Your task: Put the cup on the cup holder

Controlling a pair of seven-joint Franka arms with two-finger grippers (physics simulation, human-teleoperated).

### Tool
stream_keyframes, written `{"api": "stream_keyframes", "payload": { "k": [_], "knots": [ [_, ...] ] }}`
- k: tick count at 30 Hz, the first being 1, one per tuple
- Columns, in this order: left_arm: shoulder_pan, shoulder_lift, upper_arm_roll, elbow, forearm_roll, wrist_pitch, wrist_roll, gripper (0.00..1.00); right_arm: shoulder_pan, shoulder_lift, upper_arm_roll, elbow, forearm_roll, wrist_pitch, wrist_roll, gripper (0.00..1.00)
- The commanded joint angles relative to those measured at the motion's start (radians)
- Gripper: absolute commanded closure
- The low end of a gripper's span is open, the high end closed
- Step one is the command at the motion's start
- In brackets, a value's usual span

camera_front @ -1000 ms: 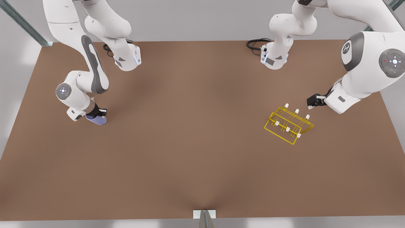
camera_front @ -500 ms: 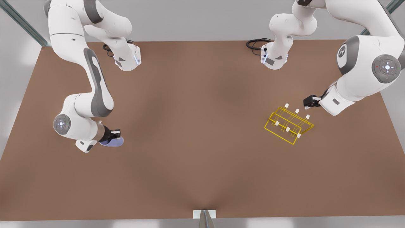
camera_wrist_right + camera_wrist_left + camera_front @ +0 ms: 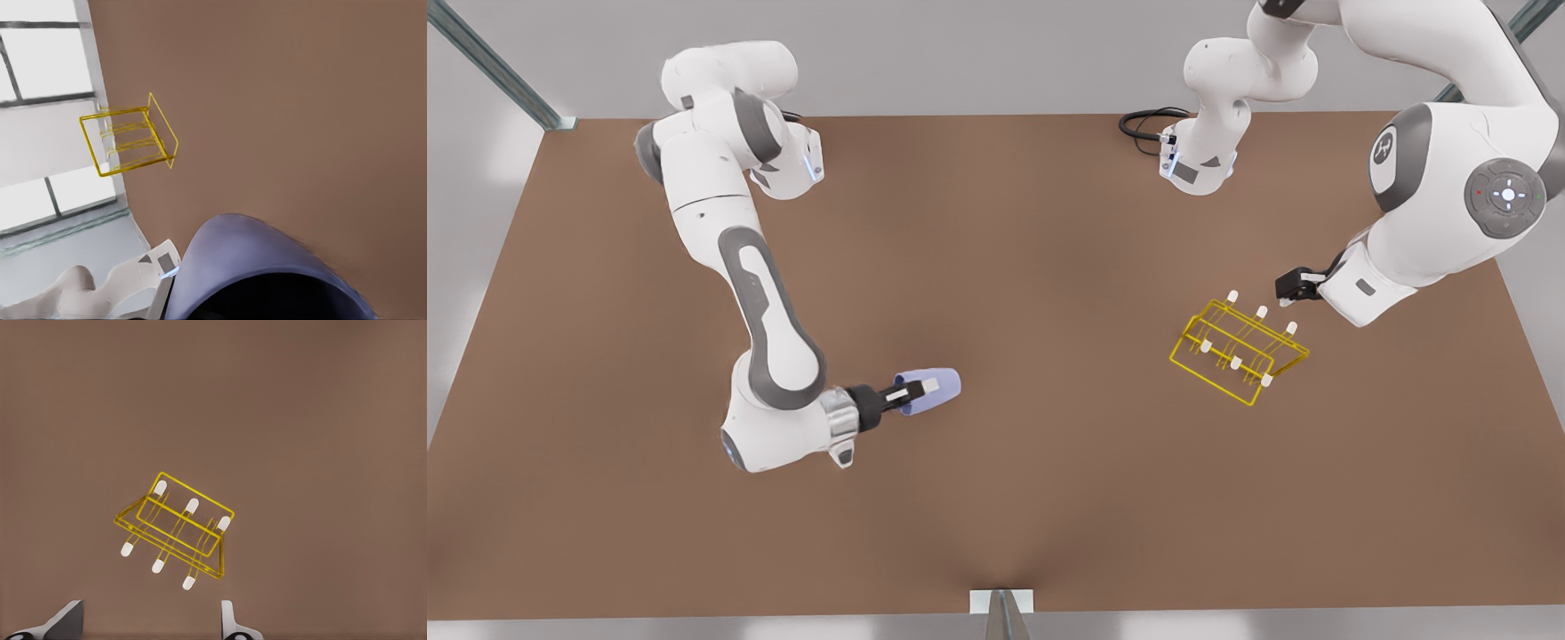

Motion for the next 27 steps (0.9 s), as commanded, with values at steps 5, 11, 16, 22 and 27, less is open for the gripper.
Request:
{"api": "stream_keyframes", "payload": {
  "k": [5,11,16,22,27],
  "knots": [
    [-0.005,0.003,-0.001,0.0,0.001,-0.002,-0.002,0.0,0.161,0.205,-0.002,0.146,0.394,0.007,-0.191,0.79],
    [-0.005,0.005,0.001,0.0,0.001,-0.002,0.0,0.0,0.242,0.303,-0.004,0.194,0.451,0.077,-0.358,0.79],
    [-0.005,0.005,0.001,0.0,0.001,-0.002,-0.002,0.0,0.265,0.33,-0.008,0.195,0.456,0.132,-0.39,0.79],
    [-0.005,0.005,-0.001,0.0,0.001,-0.002,-0.002,0.0,0.301,0.342,-0.085,0.195,0.456,0.134,-0.387,0.79],
    [-0.005,0.011,-0.001,0.0,0.001,0.0,-0.002,0.0,0.308,0.343,-0.106,0.194,0.456,0.134,-0.389,0.51]
  ]
}}
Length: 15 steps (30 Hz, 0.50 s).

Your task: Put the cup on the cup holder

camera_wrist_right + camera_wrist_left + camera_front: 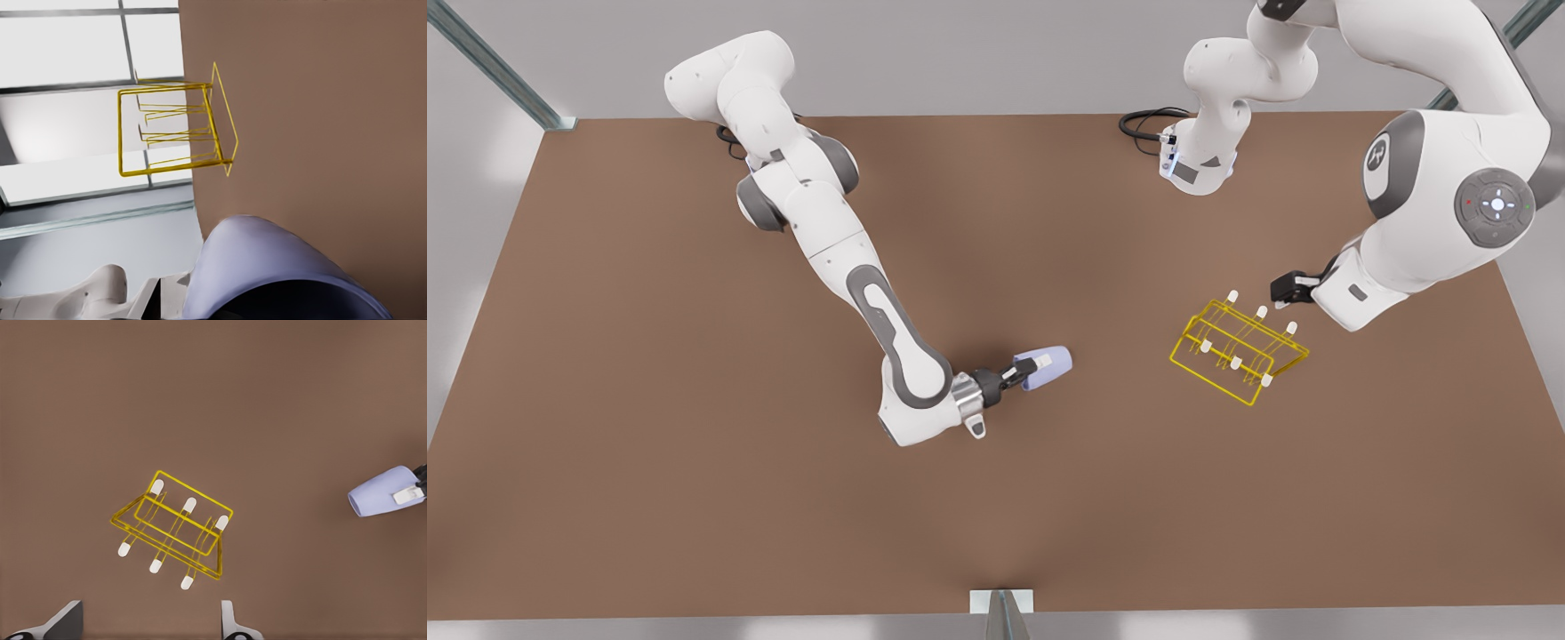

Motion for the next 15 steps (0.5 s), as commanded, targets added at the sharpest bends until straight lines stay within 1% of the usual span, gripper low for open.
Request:
{"api": "stream_keyframes", "payload": {
  "k": [1,2,3,4,9,15],
  "knots": [
    [0.0,-0.001,0.001,0.0,0.001,0.001,-0.001,0.0,0.003,-0.002,-0.004,0.0,-0.002,0.009,-0.116,0.41],
    [0.0,0.002,0.001,0.0,0.001,0.001,-0.001,0.0,0.003,-0.002,-0.004,-0.001,-0.004,0.009,-0.119,0.3],
    [0.0,0.005,0.001,0.0,0.001,0.001,-0.001,0.0,0.007,-0.002,-0.004,-0.001,-0.004,0.009,-0.118,0.13],
    [0.0,0.01,0.001,0.0,0.001,0.005,-0.001,0.0,0.006,-0.002,-0.004,-0.004,-0.004,0.007,-0.116,0.0],
    [0.0,0.033,0.001,0.0,0.001,0.024,-0.001,0.0,0.0,-0.002,-0.004,-0.026,-0.01,0.027,-0.124,0.0],
    [-0.014,0.035,0.001,0.002,0.001,0.034,-0.002,0.0,-0.046,-0.024,-0.009,-0.044,-0.117,0.018,-0.124,0.0]
  ]
}}
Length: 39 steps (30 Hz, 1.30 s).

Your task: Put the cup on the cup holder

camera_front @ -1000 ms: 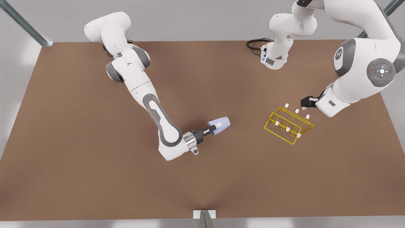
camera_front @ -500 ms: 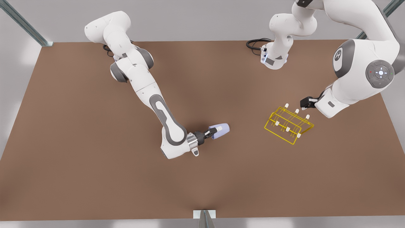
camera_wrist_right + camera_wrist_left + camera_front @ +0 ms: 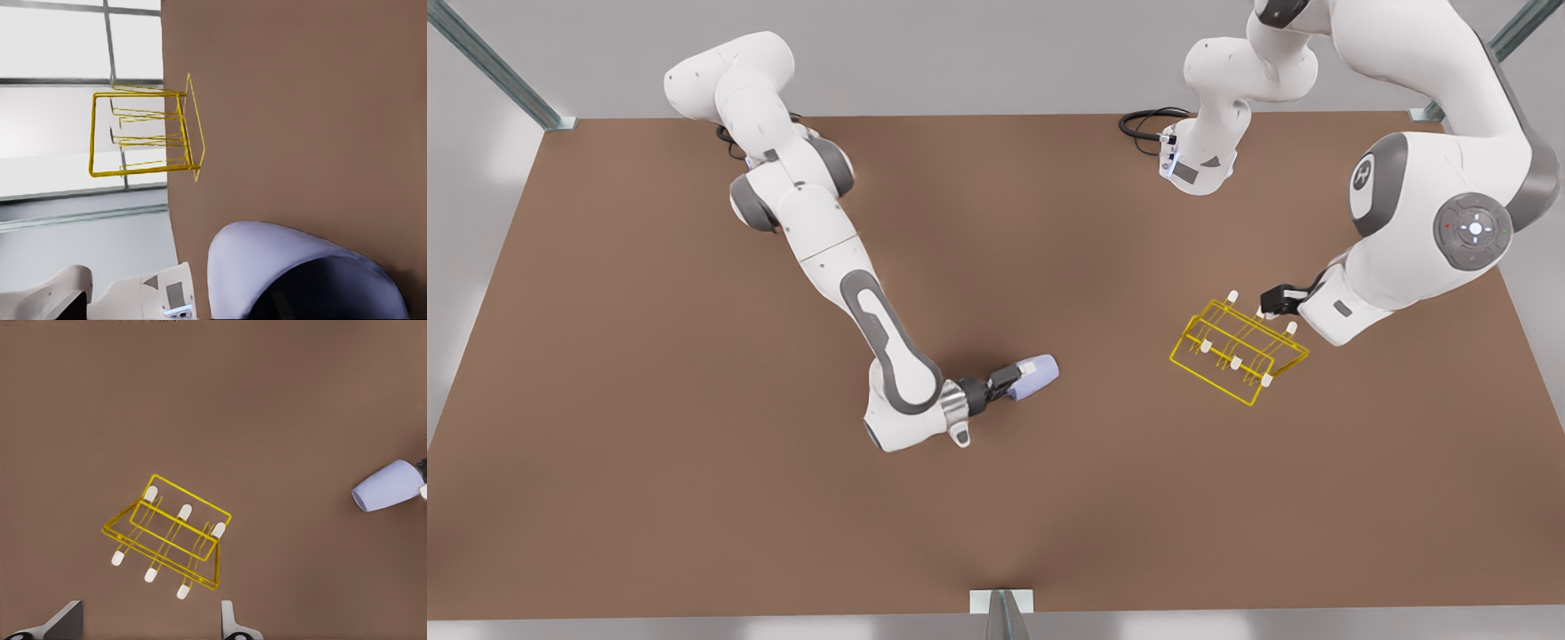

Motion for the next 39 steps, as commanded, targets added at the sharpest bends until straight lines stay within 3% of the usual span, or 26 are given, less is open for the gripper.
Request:
{"api": "stream_keyframes", "payload": {
  "k": [1,5,7,10,12,15,16,17,18,20,27,39],
  "knots": [
    [-0.001,-0.002,0.001,0.001,0.0,0.015,-0.001,0.0,-0.021,-0.013,0.002,-0.001,-0.062,-0.007,-0.054,0.0],
    [-0.036,0.001,-0.003,0.001,0.002,0.029,-0.001,0.0,-0.079,-0.037,0.005,-0.005,-0.111,-0.096,-0.051,0.0],
    [-0.182,0.062,-0.004,0.004,-0.003,0.119,-0.008,0.0,-0.164,-0.109,0.005,-0.047,-0.272,-0.19,-0.043,0.0],
    [-0.449,0.245,-0.006,0.008,-0.007,0.32,-0.001,0.0,-0.312,-0.275,0.001,-0.05,-0.635,-0.352,-0.002,0.0],
    [-0.475,0.323,-0.015,0.007,-0.058,0.411,0.331,0.0,-0.412,-0.375,-0.003,-0.021,-0.864,-0.504,0.004,0.0],
    [-0.468,0.403,-0.009,0.008,-0.106,0.492,0.735,0.0,-0.372,-0.718,0.011,-0.066,-1.32,-0.564,0.317,0.0],
    [-0.463,0.418,-0.009,0.007,-0.03,0.556,0.776,0.0,-0.357,-0.821,0.011,-0.198,-1.456,-0.426,0.317,0.0],
    [-0.463,0.429,-0.01,-0.002,-0.053,0.618,0.813,0.0,-0.369,-1.0,0.011,-0.52,-1.49,-0.173,0.377,0.0],
    [-0.465,0.431,-0.01,-0.05,-0.076,0.736,0.813,0.0,-0.395,-1.053,0.013,-0.599,-1.47,-0.151,0.492,0.0],
    [-0.471,0.431,-0.015,-0.108,-0.082,0.848,0.812,0.0,-0.575,-1.044,0.162,-0.547,-1.459,-0.251,0.626,0.0],
    [-0.492,0.427,-0.038,-0.249,-0.154,1.075,0.821,0.0,-0.576,-1.044,0.16,-0.522,-1.533,-0.317,0.755,0.0],
    [-0.491,0.427,-0.012,-0.325,-0.036,1.044,0.91,0.0,-0.584,-1.016,0.159,-0.455,-1.533,-0.307,0.756,0.0]
  ]
}}
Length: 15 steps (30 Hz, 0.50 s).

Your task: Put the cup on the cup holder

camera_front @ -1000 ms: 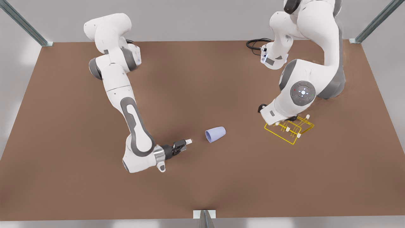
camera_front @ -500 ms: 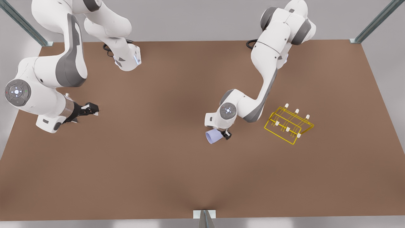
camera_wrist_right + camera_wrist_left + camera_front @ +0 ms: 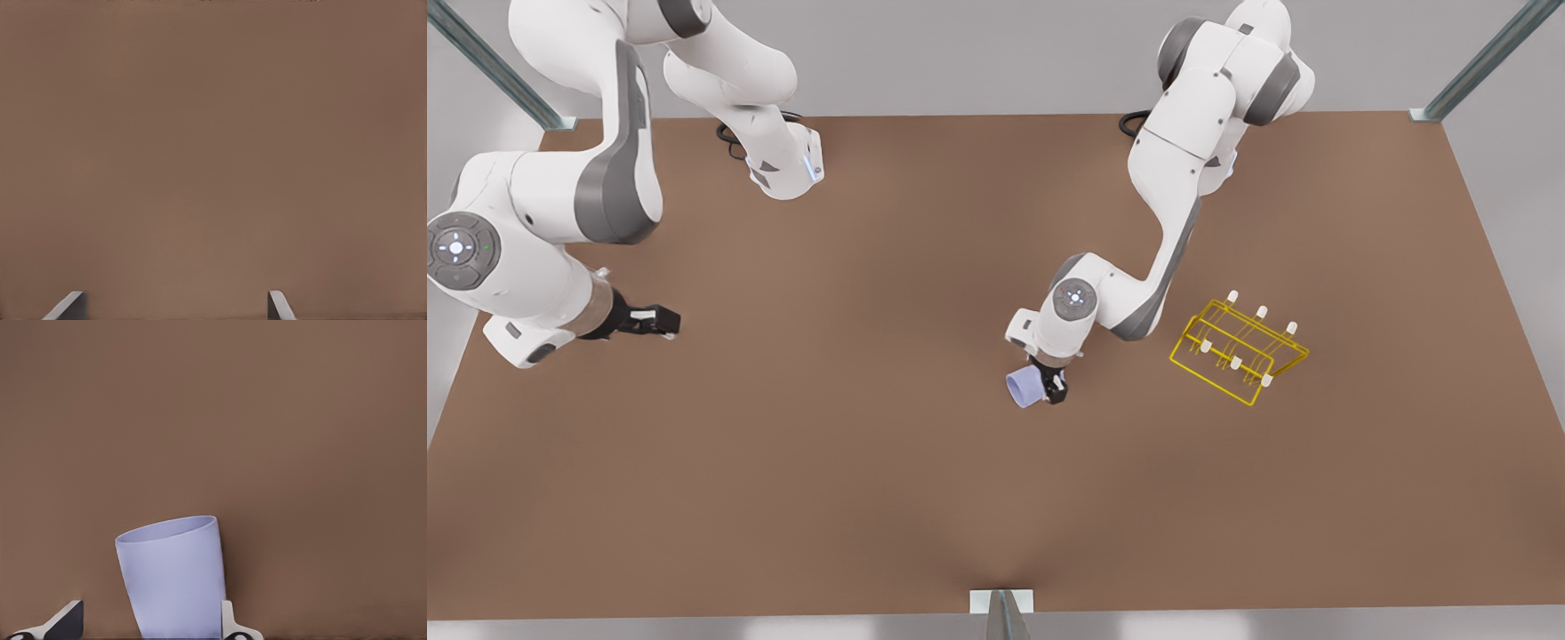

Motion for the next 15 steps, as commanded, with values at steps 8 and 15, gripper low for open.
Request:
{"api": "stream_keyframes", "payload": {
  "k": [8,15],
  "knots": [
    [-0.001,-0.02,0.005,0.002,0.011,-0.133,-0.149,0.0,0.009,0.012,0.003,0.004,0.002,0.005,0.217,0.0],
    [0.0,-0.012,0.003,0.003,-0.096,-0.133,-0.427,0.0,0.009,0.014,0.005,0.004,0.002,0.011,0.216,0.0]
  ]
}}
